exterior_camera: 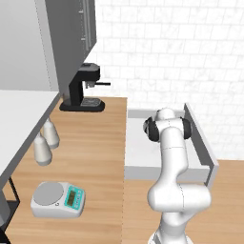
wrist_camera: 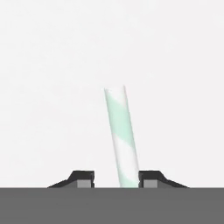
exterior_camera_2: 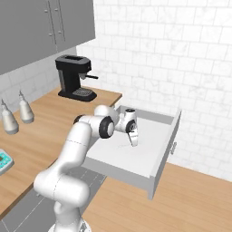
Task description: Take a straw from the drawer in front and place it inside the glass cup on the dining counter.
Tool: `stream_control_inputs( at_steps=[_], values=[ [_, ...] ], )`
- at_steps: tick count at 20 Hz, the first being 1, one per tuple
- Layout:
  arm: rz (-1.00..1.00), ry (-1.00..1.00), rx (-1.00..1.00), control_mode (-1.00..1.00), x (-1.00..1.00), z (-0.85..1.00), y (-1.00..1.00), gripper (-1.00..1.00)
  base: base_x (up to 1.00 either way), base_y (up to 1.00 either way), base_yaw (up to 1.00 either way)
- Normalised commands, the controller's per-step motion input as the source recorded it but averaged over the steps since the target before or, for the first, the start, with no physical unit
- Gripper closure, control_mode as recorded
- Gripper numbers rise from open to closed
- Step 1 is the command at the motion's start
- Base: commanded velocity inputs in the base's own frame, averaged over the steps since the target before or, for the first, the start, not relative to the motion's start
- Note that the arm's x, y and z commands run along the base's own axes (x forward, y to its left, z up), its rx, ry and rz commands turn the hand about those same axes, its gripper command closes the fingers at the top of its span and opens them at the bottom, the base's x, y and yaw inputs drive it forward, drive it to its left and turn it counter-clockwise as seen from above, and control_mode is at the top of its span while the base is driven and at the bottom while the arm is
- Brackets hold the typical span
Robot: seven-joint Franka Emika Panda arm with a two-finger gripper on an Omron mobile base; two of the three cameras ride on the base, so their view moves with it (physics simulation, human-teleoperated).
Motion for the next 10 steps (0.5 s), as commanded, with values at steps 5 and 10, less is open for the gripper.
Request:
stream_control_inputs(
  at_steps=[5,10],
  values=[
    [0.00,-0.06,0.00,-1.00,-0.34,-0.49,-0.07,1.00,0.00,0.00,0.00],
    [0.00,-0.09,0.00,-1.00,-0.46,-0.28,-0.09,1.00,0.00,0.00,0.00]
  ],
)
